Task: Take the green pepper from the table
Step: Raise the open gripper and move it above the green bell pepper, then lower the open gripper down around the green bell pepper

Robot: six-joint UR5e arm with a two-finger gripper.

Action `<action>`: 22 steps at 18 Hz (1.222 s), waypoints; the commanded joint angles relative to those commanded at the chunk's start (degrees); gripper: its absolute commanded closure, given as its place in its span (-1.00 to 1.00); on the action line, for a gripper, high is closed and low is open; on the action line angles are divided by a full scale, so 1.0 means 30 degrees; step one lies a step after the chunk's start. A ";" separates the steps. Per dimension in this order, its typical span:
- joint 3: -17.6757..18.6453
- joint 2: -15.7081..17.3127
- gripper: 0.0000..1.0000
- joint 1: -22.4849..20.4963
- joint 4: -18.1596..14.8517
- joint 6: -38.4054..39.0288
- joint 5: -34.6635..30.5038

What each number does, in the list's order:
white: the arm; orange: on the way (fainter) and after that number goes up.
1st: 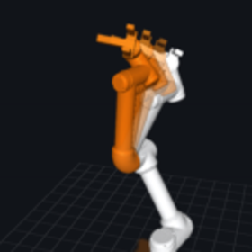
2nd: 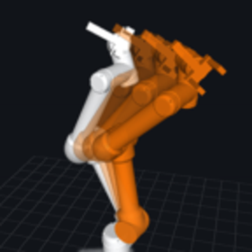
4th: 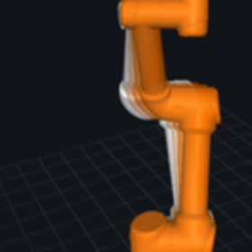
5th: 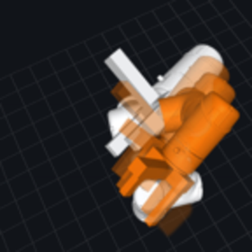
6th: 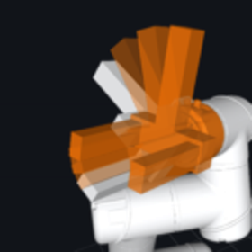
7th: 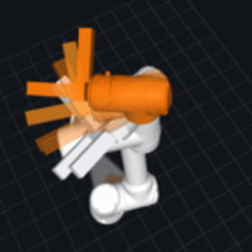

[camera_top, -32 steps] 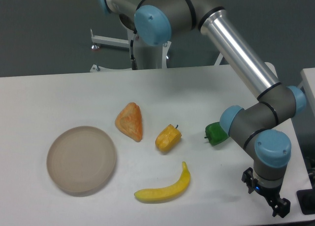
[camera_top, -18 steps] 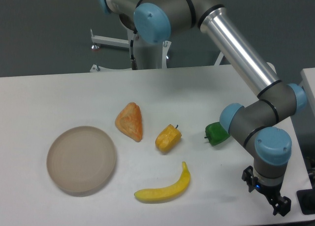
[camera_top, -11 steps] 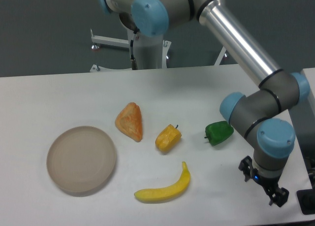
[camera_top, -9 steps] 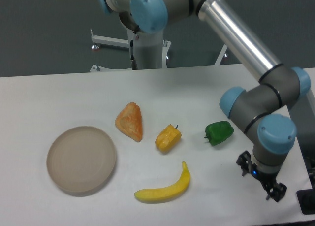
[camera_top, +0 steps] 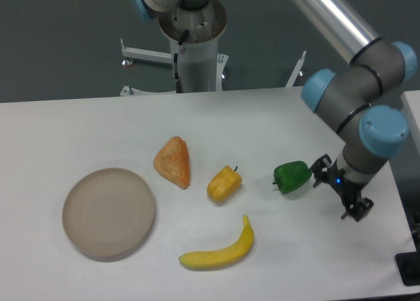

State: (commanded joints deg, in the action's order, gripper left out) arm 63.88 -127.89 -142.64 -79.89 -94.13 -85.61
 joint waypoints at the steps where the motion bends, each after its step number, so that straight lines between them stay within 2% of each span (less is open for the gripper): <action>1: 0.0440 0.0205 -1.00 -0.0088 0.0058 -0.0116 0.0000; 6: 0.2490 0.1259 -1.00 -0.0557 0.0321 -0.0703 0.0029; 11: 0.3635 0.1672 -1.00 -0.0587 0.0439 -0.0470 0.0994; 15: 0.4836 0.1964 -1.00 -0.0499 0.1843 -0.0264 0.1406; 22: 0.5219 0.1936 -1.00 -0.0383 0.2051 -0.0264 0.1406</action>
State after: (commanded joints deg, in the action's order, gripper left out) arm 79.54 -122.08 -143.79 -73.74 -94.92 -81.39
